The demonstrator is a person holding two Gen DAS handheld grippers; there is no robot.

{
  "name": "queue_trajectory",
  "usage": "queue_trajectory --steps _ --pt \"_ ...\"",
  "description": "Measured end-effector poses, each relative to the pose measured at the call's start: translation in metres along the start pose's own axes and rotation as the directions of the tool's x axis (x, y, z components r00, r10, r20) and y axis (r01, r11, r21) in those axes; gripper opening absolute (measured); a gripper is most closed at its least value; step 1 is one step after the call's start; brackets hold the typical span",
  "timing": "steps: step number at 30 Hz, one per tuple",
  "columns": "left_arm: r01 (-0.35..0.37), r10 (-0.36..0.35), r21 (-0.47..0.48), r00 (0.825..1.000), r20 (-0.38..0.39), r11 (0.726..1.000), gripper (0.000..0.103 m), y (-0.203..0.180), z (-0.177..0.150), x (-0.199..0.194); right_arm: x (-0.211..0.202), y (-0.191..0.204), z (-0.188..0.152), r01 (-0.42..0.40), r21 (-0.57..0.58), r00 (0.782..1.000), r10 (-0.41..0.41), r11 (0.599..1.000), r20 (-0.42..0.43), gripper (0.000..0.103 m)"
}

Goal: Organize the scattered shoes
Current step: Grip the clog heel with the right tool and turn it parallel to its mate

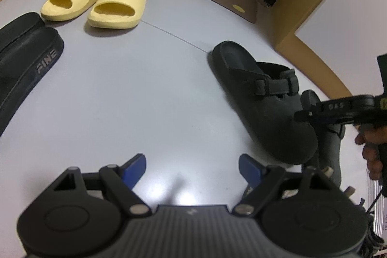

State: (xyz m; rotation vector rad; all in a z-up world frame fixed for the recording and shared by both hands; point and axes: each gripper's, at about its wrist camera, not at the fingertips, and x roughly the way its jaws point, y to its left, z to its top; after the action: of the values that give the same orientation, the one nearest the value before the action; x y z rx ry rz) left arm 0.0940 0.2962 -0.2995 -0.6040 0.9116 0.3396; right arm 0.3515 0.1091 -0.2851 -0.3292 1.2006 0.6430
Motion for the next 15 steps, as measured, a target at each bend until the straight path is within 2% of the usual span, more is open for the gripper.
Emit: queue_trajectory --steps 5,10,15 --pt "0.005 -0.004 -0.015 1.0 0.008 1.0 0.086 0.0 -0.001 0.0 0.002 -0.006 0.012 -0.003 -0.097 1.0 0.001 0.995 -0.023 0.102" --pt "0.014 -0.014 -0.035 1.0 0.003 0.999 0.086 0.002 -0.002 0.002 0.005 -0.013 0.023 -0.02 -0.083 1.0 0.021 0.996 0.007 0.102" --pt "0.011 -0.01 -0.06 1.0 0.012 0.998 0.086 0.01 0.002 -0.001 0.019 -0.004 0.023 -0.03 -0.105 0.999 0.027 0.994 -0.022 0.102"
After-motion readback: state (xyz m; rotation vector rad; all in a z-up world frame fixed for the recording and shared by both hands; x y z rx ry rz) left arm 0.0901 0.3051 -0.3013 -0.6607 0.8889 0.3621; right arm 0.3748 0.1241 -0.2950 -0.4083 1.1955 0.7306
